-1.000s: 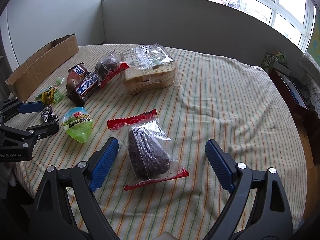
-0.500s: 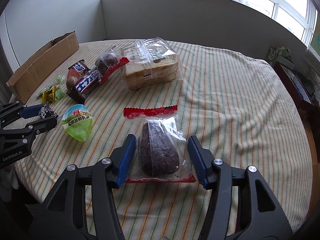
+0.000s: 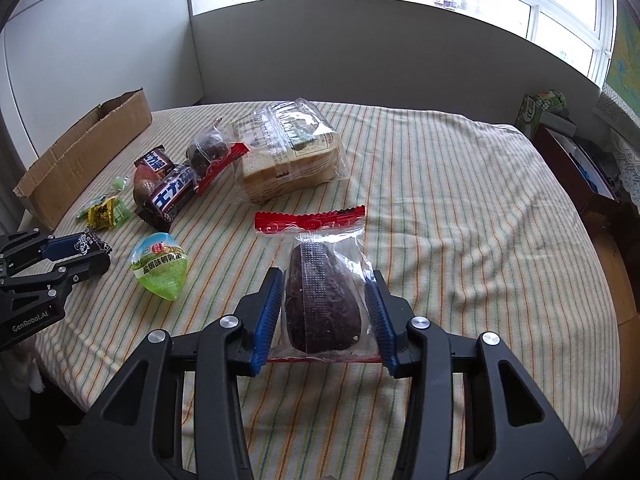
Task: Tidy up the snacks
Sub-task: 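Close the right gripper on the bagged brown cake and lift it, then carry both held snacks over the cardboard box and open both grippers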
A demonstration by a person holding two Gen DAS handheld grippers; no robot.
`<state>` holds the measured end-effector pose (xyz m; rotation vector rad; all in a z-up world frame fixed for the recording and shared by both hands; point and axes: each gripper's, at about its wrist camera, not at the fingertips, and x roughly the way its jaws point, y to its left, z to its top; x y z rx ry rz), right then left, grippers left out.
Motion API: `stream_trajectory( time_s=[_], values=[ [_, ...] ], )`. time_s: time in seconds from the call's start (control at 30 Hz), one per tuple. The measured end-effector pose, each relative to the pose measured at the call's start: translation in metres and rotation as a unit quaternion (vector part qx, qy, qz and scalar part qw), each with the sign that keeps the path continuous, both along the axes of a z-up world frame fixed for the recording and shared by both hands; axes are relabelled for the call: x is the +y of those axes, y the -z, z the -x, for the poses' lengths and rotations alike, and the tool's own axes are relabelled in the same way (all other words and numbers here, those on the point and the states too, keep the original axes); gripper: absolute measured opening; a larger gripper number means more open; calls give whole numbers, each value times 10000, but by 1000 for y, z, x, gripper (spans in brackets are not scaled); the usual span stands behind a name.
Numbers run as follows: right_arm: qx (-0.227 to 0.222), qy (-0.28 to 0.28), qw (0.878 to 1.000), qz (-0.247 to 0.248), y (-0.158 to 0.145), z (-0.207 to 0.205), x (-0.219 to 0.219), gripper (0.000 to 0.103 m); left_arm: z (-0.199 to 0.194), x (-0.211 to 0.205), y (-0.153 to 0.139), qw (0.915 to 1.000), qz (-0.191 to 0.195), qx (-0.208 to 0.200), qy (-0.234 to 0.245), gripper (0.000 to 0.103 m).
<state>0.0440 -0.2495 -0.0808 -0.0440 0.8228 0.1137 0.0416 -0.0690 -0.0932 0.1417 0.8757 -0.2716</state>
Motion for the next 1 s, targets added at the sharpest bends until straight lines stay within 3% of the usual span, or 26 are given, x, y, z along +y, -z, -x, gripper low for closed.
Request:
stream_trajectory(
  time_s=[0.2,0.53,1.0],
  values=[
    [-221,-207,9995,30,-18,-1,22,44,5,11,-19,9995,144,-254,-105,32],
    [-576,-928,9940,-13,-54,-15,100,44,7,51,-49,9957,448,-635,-509,32],
    [-692,-1703,9829,-68,-76,-50,208,44,7,138,-66,9817,723,-975,-1469,32]
  ],
)
